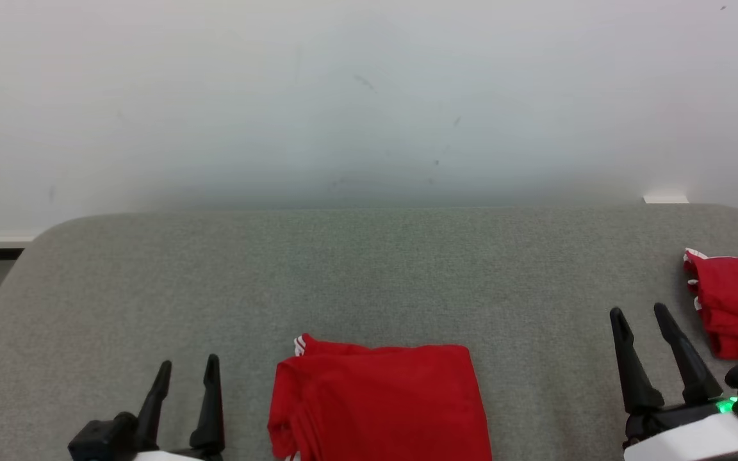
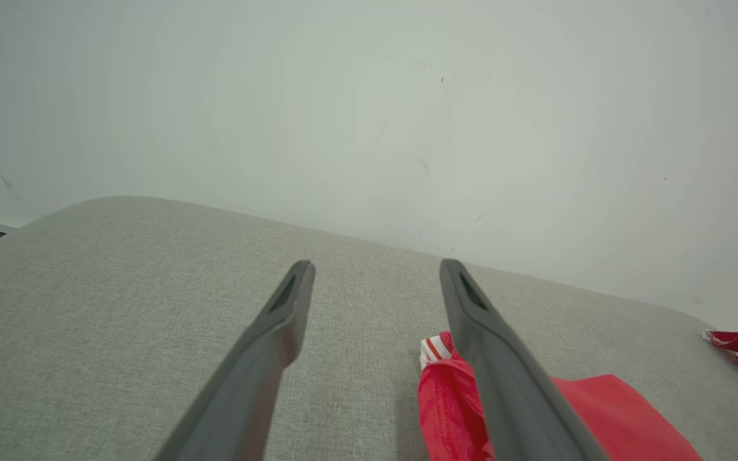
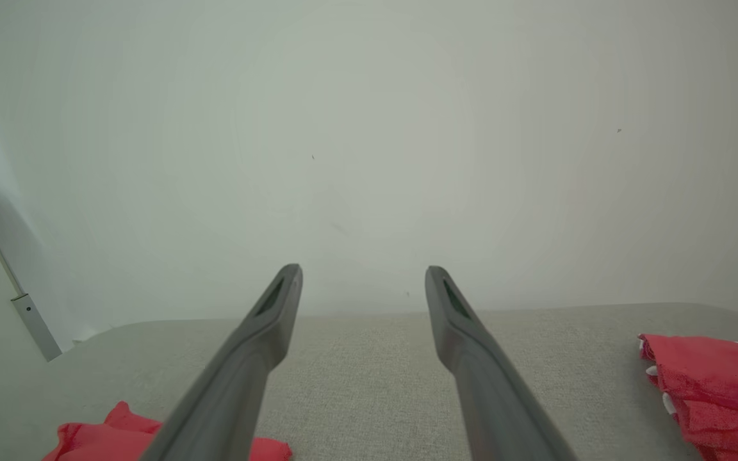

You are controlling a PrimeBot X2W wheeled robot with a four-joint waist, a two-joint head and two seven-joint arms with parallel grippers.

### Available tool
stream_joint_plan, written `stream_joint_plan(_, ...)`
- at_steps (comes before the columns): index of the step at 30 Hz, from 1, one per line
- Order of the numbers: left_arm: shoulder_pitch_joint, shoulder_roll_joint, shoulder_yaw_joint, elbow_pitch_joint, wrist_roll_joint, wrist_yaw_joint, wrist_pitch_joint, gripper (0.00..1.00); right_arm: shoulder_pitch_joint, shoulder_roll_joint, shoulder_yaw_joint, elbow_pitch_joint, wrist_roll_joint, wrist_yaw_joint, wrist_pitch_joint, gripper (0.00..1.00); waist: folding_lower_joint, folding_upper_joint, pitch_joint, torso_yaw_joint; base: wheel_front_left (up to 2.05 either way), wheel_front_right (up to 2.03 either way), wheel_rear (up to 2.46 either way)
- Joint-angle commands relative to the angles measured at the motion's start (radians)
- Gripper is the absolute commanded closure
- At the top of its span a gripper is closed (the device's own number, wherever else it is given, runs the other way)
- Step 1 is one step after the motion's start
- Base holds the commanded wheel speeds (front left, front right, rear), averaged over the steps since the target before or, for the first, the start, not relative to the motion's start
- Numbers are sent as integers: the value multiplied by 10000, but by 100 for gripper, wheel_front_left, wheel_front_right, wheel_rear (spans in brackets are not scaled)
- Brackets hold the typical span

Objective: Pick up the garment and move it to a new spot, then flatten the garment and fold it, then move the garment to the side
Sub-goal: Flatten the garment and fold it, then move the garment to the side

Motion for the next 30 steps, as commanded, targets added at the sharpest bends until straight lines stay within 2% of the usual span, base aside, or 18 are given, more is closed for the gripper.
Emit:
stream_joint_plan(1,4,39,50,26,130,19,5,0,279,142,-133,-130,-247,2,-24,0,0,-1,-27,-100,0,0,0)
stream_joint_plan(10,195,30,164,2,708,-175,5,0,1511,1240,-1104,-286,-1431,2,-25,0,0,-1,-23,-147,0,0,0)
stream_joint_plan(17,112,19,131,-14,764,-235,5,0,1375,1355,-839,-62,-1677,2,-26,0,0,-1,13,54,0,0,0)
stream_joint_plan(20,82,19,76,-11,613,-255,5,0,1117,1397,-525,352,-1532,2,25,0,0,-1,44,163,0,0,0)
stream_joint_plan(30,31,22,-231,65,359,-195,4,0,-355,1677,431,2575,-1327,2,1580,0,0,-1,121,659,0,0,0)
